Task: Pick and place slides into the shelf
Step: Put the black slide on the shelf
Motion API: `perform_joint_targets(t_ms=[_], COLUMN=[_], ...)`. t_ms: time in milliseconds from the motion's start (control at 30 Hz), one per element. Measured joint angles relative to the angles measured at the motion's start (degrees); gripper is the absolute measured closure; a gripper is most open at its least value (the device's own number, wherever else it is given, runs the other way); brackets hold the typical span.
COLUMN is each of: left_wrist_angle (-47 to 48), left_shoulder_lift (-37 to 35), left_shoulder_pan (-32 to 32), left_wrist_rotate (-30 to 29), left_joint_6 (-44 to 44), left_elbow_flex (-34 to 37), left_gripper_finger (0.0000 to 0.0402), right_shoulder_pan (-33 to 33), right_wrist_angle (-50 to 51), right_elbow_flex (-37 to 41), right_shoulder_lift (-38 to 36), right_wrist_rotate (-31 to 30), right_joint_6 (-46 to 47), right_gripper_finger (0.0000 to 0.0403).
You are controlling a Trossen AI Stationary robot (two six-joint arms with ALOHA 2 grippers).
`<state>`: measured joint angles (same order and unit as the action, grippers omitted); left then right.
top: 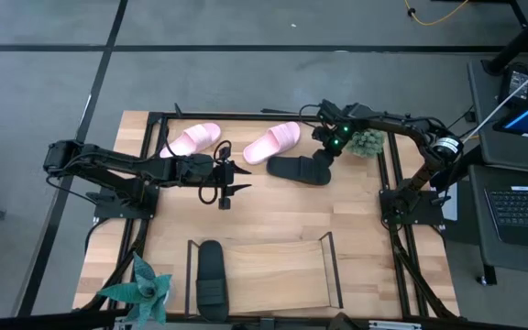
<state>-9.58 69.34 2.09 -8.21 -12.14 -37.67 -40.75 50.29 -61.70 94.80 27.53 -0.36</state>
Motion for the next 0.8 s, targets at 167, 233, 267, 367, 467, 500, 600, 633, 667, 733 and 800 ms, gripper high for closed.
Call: perform_joint_targets(t_ms=[167, 233, 267, 367, 467, 500, 600, 633, 667, 733, 800], left_wrist_angle=[0.02, 0.02, 0.02, 0.02, 0.02, 0.02, 0.02, 0.02, 0.02, 0.03, 0.05], left_shoulder_lift=[0.01, 0.0, 0.02, 0.01, 0.0, 0.0, 0.0, 0.02, 0.0, 0.01, 0.01], left_shoulder_pan=[0.0, 0.0, 0.0, 0.0, 0.0, 0.0, 0.0, 0.0, 0.0, 0.0, 0.0], left_wrist_rotate=[0.0, 0.0, 0.0, 0.0, 0.0, 0.0, 0.0, 0.0, 0.0, 0.0, 0.0], left_joint_6=[0.0, 0.0, 0.0, 0.0, 0.0, 0.0, -0.02, -0.02, -0.02, -0.02, -0.02], left_elbow_flex=[0.0, 0.02, 0.0, 0.0, 0.0, 0.0, 0.0, 0.02, 0.01, 0.0, 0.0], left_gripper_finger=[0.0243, 0.0243, 0.0243, 0.0243, 0.0243, 0.0243, 0.0243, 0.0243, 0.0243, 0.0243, 0.0243], right_shoulder_pan=[-0.11, -0.1, -0.11, -0.11, 0.1, 0.1, 0.1, 0.1, 0.1, 0.1, 0.1], right_wrist_angle=[-1.15, -1.68, -1.8, -2.18, -2.55, -2.57, -3.45, -3.53, -3.83, -4.9, -4.62], right_elbow_flex=[1.25, 1.25, 1.25, 1.25, 1.25, 1.25, 1.25, 1.25, 1.25, 1.25, 1.25], right_shoulder_lift=[0.0, 0.0, 0.0, 0.0, 0.0, 0.0, 0.21, 0.34, 0.6, 1.27, 2.3], right_wrist_rotate=[0.0, 0.01, 0.02, 0.0, 0.0, 0.0, 0.02, 0.0, 0.02, 0.17, 1.16], right_joint_6=[0.21, 0.46, 0.88, 1.71, 2.02, 2.63, 3.14, 3.28, 4.06, 6.09, 6.31], right_gripper_finger=[0.025, 0.025, 0.025, 0.025, 0.025, 0.025, 0.025, 0.025, 0.025, 0.025, 0.025])
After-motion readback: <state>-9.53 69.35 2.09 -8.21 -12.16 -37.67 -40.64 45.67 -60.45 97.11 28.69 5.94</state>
